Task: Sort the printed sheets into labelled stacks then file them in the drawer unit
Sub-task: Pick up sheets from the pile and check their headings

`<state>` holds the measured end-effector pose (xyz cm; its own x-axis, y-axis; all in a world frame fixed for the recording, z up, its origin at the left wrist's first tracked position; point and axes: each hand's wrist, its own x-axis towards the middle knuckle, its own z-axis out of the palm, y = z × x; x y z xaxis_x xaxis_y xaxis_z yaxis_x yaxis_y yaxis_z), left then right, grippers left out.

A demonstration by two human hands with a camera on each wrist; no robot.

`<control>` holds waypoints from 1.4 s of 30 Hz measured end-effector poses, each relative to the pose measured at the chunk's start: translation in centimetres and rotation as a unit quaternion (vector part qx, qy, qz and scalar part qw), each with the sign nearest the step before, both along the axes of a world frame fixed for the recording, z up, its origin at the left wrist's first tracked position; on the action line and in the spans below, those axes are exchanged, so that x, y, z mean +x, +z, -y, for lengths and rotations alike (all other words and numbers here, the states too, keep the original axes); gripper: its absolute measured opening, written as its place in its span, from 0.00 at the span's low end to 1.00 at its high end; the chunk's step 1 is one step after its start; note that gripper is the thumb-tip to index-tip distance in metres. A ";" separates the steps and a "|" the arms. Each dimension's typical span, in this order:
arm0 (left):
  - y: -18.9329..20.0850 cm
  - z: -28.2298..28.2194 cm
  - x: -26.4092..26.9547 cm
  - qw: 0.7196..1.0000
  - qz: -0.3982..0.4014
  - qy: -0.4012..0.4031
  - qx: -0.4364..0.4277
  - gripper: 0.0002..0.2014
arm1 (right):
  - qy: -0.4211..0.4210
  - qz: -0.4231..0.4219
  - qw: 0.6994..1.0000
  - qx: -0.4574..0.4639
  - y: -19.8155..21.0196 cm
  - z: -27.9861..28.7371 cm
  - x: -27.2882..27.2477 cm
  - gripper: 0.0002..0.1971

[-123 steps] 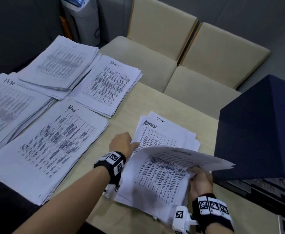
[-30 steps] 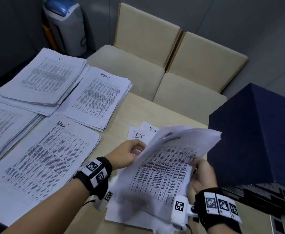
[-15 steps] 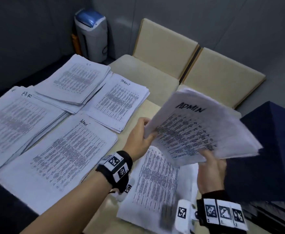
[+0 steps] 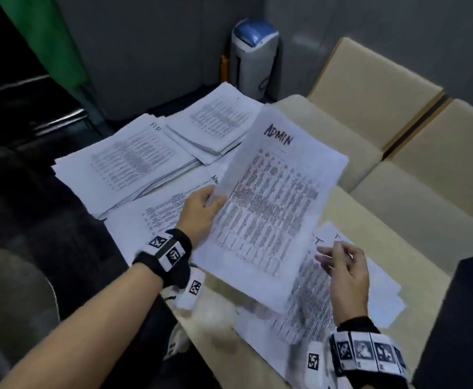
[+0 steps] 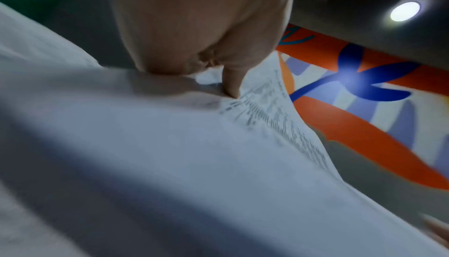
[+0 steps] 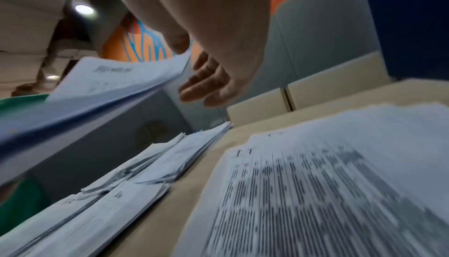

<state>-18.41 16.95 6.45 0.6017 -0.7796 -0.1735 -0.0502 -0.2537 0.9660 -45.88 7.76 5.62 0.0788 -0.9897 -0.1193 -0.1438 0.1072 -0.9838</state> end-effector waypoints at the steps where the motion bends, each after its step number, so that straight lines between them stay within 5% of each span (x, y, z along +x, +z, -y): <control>1: -0.3 -1.3 2.4 0.999 0.007 0.014 0.034 0.08 | 0.007 -0.010 1.000 0.029 -0.7 -0.3 0.2 0.05; 4: -2.6 -4.6 9.4 0.988 0.066 0.024 0.136 0.09 | 0.035 -0.094 0.989 0.111 -3.8 -0.9 -0.8 0.10; 8: -5.1 -5.1 14.9 0.939 0.203 -0.055 0.272 0.09 | 0.004 -0.201 0.964 0.175 -6.7 -1.6 -2.7 0.09; 14: -6.6 -2.5 14.4 0.807 0.465 -0.036 0.363 0.22 | -0.052 -0.334 0.925 0.175 -7.6 -3.1 -4.3 0.09; 18: -7.0 0.1 9.4 0.852 0.464 -0.097 0.222 0.14 | -0.097 -0.397 0.893 0.186 -8.1 -3.8 -6.1 0.10; 23: -6.3 3.6 -0.7 0.908 0.274 -0.260 0.182 0.09 | -0.160 -0.391 0.878 0.223 -7.7 -4.0 -8.2 0.24; 28: -6.6 5.9 -9.3 0.860 0.244 -0.387 0.225 0.18 | -0.175 -0.230 0.920 0.266 -8.0 -3.8 -9.9 0.24; 37: -5.9 6.9 -14.5 0.808 0.474 -0.311 0.160 0.08 | -0.167 -0.131 0.928 0.307 -8.4 -1.5 -12.2 0.35; 39: -6.1 6.9 -14.5 0.827 0.454 -0.306 0.129 0.05 | -0.166 -0.116 0.935 0.290 -8.6 -1.0 -12.6 0.33; 42: -6.8 7.1 -14.2 0.894 0.297 -0.323 0.090 0.07 | -0.168 -0.073 0.941 0.285 -8.7 -0.9 -13.2 0.36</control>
<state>-32.64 9.82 -0.34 0.0631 -0.9893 -0.1312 -0.7324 -0.1352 0.6673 -59.13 8.70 -3.12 -0.2854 -0.7281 -0.6232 -0.1368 0.6746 -0.7254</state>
